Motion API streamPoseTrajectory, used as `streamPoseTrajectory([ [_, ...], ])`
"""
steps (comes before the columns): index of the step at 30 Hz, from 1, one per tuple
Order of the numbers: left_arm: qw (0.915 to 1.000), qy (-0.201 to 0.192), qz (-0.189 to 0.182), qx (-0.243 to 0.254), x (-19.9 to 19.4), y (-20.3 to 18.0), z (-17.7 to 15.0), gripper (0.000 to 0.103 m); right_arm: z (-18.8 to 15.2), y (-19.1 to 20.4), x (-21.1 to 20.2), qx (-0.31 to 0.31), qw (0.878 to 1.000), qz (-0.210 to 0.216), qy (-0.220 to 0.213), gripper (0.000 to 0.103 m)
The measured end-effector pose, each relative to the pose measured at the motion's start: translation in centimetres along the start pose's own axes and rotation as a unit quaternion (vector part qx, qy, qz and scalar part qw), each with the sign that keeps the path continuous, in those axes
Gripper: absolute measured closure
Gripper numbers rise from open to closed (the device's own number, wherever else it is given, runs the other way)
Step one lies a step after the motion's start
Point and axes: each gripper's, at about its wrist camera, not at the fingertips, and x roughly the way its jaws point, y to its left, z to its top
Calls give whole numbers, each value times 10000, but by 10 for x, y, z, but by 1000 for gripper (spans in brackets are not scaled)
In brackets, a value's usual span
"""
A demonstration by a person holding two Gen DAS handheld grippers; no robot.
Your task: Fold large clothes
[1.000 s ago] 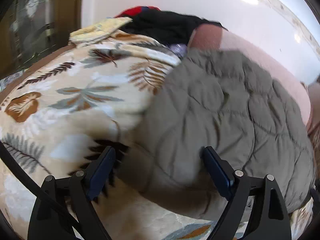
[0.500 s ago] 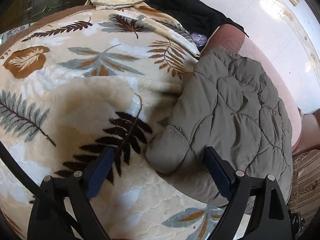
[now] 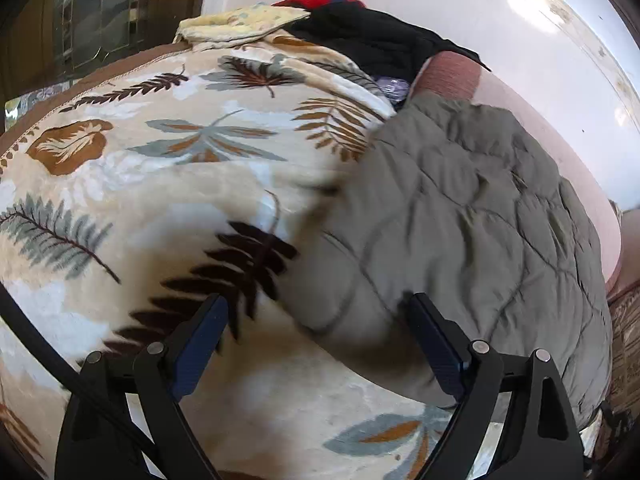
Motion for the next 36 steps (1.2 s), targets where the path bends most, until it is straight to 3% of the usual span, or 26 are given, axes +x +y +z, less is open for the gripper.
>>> streamPoseTrajectory([
  [4, 9998, -167, -41, -57, 3, -5, -6, 8, -3, 1, 4, -5, 10000, 92, 27, 28],
  [10, 9993, -65, -205, -292, 15, -1, -5, 4, -5, 3, 11, -81, 9998, 161, 14, 22],
  [36, 9992, -202, -223, -267, 22, -6, -2, 3, -7, 5, 27, -209, 9996, 199, 6, 19],
])
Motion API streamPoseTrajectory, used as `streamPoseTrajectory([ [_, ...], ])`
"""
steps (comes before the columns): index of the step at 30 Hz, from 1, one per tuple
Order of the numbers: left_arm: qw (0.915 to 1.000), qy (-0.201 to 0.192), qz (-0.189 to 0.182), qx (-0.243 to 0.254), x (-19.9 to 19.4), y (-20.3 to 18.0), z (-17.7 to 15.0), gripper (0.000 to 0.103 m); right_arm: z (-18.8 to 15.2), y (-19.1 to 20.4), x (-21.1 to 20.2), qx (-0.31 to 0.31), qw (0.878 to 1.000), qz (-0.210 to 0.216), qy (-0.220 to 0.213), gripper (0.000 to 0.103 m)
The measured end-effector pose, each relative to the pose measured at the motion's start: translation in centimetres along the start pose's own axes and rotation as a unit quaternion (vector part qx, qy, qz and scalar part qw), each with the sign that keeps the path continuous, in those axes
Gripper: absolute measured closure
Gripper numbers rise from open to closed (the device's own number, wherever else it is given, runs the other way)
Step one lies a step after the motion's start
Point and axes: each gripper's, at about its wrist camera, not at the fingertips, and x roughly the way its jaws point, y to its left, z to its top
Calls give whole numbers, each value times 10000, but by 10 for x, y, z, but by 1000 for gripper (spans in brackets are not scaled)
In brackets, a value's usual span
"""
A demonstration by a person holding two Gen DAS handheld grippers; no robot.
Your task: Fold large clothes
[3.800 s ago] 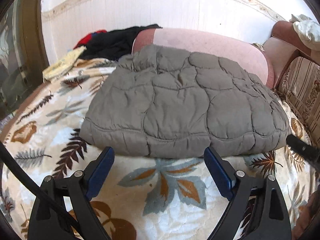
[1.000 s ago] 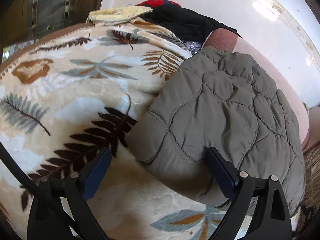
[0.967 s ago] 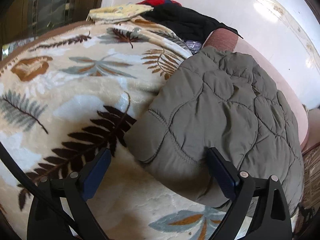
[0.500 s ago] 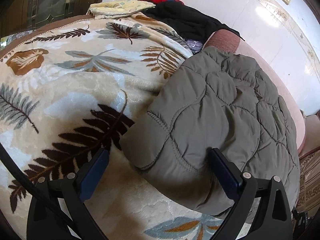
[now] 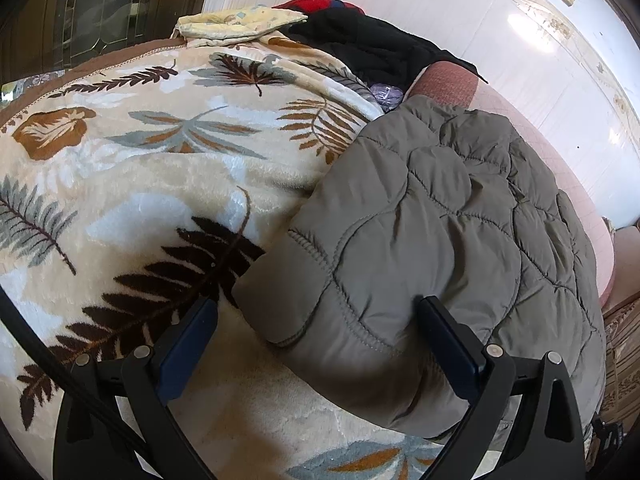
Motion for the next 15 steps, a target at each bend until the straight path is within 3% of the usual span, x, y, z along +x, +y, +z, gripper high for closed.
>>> streamPoseTrajectory([
  [15, 9998, -119, 121, 138, -5, -5, -1, 3, -3, 4, -2, -85, 10000, -5, 9, 17],
])
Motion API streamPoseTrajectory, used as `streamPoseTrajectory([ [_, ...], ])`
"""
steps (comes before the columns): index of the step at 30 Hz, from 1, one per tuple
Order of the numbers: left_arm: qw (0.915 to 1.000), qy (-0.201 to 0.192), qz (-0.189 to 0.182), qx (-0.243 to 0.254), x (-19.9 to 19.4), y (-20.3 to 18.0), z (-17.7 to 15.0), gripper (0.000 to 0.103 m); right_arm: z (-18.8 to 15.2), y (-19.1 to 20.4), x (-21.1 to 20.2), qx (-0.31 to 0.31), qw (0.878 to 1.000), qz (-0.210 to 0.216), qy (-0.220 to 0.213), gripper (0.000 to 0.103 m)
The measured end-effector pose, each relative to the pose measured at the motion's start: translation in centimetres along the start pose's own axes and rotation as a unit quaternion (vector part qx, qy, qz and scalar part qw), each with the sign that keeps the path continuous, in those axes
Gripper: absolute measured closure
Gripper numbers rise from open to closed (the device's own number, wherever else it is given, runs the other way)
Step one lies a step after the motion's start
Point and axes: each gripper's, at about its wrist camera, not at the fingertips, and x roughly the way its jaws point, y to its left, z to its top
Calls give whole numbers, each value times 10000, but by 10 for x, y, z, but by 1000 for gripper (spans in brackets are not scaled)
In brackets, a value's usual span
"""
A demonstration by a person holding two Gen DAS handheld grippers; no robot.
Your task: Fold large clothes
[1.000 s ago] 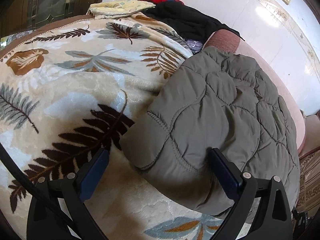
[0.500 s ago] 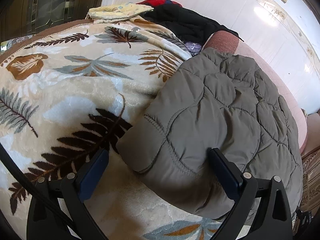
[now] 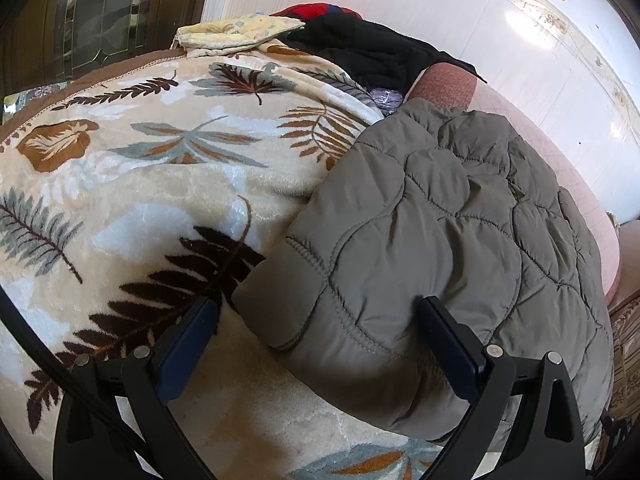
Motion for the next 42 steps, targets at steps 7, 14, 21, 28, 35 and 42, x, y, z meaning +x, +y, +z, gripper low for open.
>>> streamPoseTrajectory([
  [7, 9997, -123, 125, 170, -2, -4, 0, 3, -2, 4, 4, -110, 9999, -78, 9, 16],
  [14, 9990, -214, 235, 317, -3, -8, 0, 3, -3, 7, 6, -137, 9998, -111, 10, 16],
  [21, 9985, -263, 285, 382, -3, -9, -1, 3, -2, 7, 7, -147, 9998, -113, 2, 16],
  [28, 9978, -323, 317, 487, -3, -13, -3, 3, -2, 12, 12, -360, 9992, -197, -8, 18],
  [35, 9974, -356, 328, 528, -3, -15, -2, 3, -1, 10, 13, -374, 9991, -203, -9, 18],
  [42, 9972, -363, 357, 549, -4, -16, -3, 3, -1, 10, 12, -365, 9991, -225, 8, 17],
])
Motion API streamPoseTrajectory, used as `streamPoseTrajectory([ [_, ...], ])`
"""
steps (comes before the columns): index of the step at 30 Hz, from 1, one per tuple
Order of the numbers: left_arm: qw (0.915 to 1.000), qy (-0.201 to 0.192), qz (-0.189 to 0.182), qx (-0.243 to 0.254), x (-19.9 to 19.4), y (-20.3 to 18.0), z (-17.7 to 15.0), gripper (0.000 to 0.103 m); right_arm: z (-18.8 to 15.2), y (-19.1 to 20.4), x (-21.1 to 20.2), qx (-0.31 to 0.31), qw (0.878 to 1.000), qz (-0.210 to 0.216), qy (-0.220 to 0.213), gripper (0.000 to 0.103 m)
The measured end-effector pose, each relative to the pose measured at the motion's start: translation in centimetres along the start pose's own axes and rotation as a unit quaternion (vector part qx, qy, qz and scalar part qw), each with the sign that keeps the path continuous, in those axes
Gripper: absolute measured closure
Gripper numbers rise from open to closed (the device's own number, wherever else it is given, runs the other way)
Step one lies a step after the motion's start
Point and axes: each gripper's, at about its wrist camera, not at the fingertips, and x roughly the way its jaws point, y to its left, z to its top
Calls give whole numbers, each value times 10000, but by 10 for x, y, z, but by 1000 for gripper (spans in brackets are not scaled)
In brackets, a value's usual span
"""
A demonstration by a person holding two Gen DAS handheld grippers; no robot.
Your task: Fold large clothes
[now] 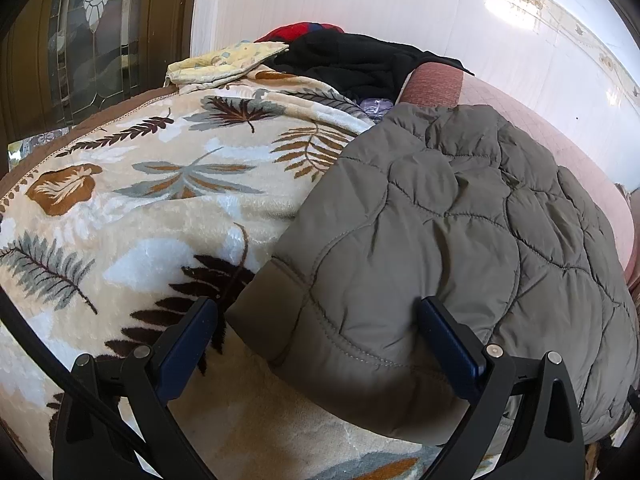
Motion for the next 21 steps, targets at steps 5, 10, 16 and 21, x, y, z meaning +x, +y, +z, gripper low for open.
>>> streamPoseTrajectory([
  [5, 9999, -149, 7, -88, -19, 4, 6, 3, 0, 11, -19, -59, 9991, -398, -149, 17],
  [10, 9976, -688, -11, -87, -66, 9, 15, 3, -2, 41, -70, -611, 9930, -499, -879, 17],
  [16, 9931, -1096, -257, 328, -141, 5, 11, 3, -40, 106, -140, -1896, 9703, -225, -1483, 17],
  [21, 9879, -1104, -505, 964, -203, 1, -26, 3, -112, 143, -195, -3163, 9347, -191, -1610, 17],
])
